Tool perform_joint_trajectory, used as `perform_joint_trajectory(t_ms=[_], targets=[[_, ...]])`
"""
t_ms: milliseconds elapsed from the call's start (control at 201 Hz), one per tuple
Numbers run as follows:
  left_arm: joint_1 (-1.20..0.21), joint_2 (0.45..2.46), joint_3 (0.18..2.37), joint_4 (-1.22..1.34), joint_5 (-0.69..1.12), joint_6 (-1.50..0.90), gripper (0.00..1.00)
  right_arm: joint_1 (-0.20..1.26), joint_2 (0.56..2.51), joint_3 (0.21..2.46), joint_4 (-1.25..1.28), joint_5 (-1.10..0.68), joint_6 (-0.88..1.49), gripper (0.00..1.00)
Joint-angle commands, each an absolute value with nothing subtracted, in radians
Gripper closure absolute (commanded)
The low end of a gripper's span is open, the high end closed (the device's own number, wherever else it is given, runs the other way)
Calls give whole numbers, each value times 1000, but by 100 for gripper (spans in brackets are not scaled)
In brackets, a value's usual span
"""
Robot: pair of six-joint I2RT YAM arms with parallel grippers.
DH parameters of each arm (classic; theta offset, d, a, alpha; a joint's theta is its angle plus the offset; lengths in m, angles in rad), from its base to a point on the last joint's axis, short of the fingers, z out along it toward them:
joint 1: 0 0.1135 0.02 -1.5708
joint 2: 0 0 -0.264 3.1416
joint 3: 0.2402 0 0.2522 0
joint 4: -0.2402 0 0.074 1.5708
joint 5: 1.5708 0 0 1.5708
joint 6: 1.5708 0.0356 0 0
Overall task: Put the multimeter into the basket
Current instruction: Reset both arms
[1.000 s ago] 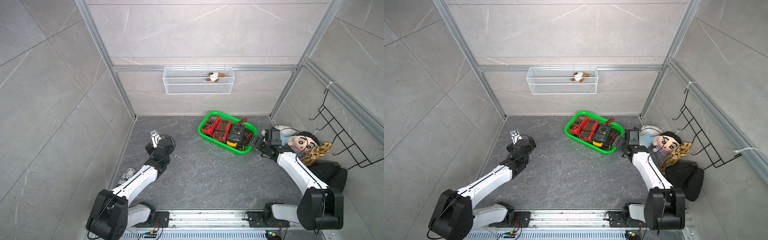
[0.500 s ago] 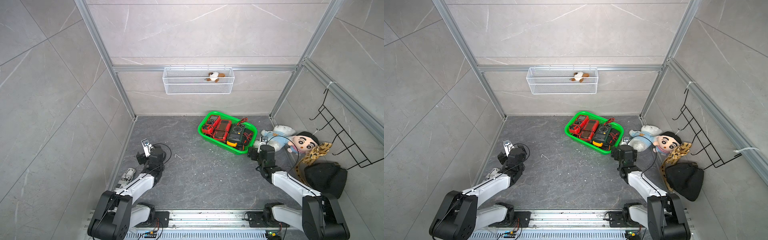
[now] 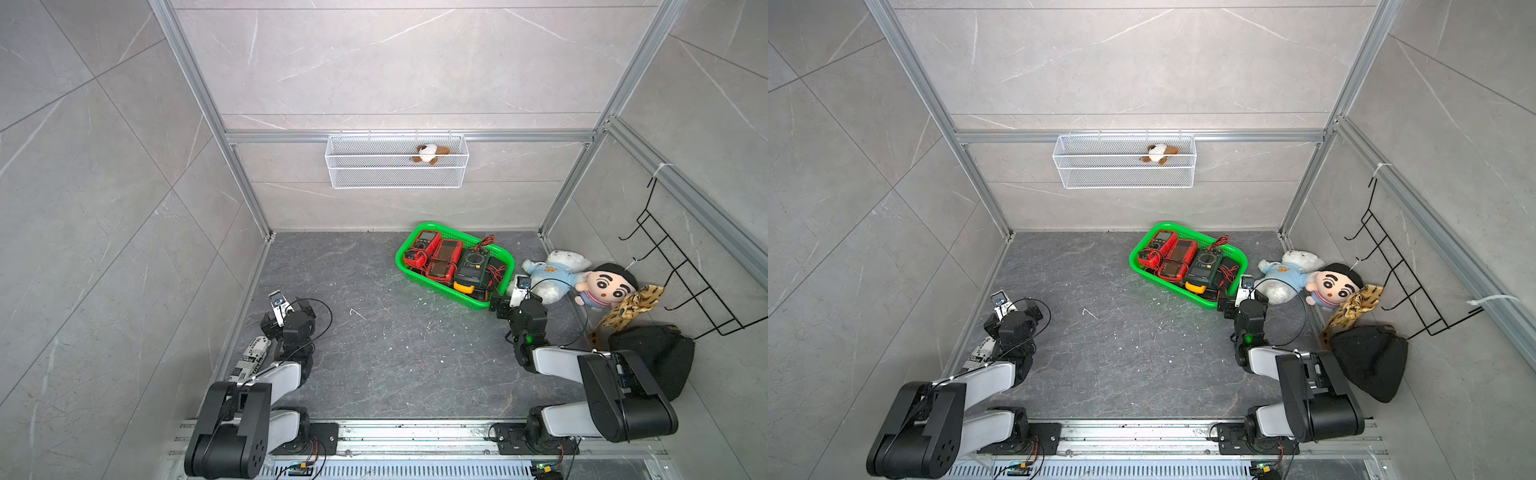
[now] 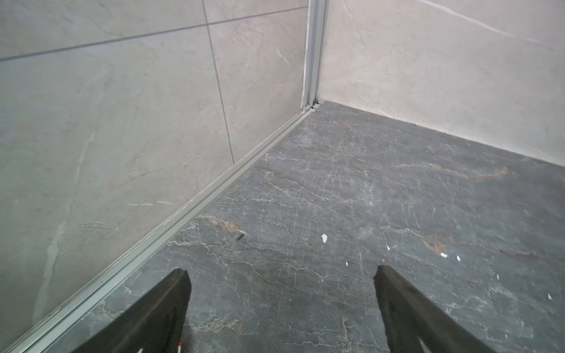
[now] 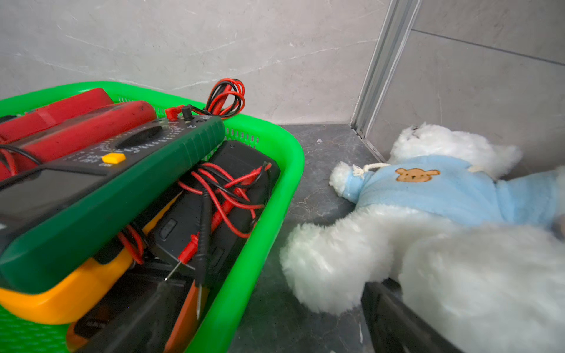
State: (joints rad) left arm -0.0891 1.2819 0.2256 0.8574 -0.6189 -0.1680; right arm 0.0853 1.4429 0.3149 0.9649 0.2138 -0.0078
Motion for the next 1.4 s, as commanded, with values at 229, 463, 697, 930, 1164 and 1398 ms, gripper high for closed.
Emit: perform_joint_trajectory(t_ms=[229, 463, 697, 930, 1164, 1398], targets=[[-29, 1451, 265, 1075, -402, -93, 2, 3, 1533, 230, 1147, 84, 9, 0], [56, 1498, 219, 1174, -232, -130, 2, -11, 1534, 282, 1055, 48, 17, 0], [101, 1503, 225, 1176, -127, -135, 2, -12, 1532, 326, 968, 84, 26, 0], [70, 1500, 211, 1194, -274, -154, 2, -12, 1534, 325, 971, 87, 26, 0], [71, 1497, 209, 1199, -273, -153, 2, -12, 1534, 328, 971, 87, 26, 0], [71, 1498, 209, 1198, -274, -155, 2, -11, 1534, 327, 970, 87, 26, 0]])
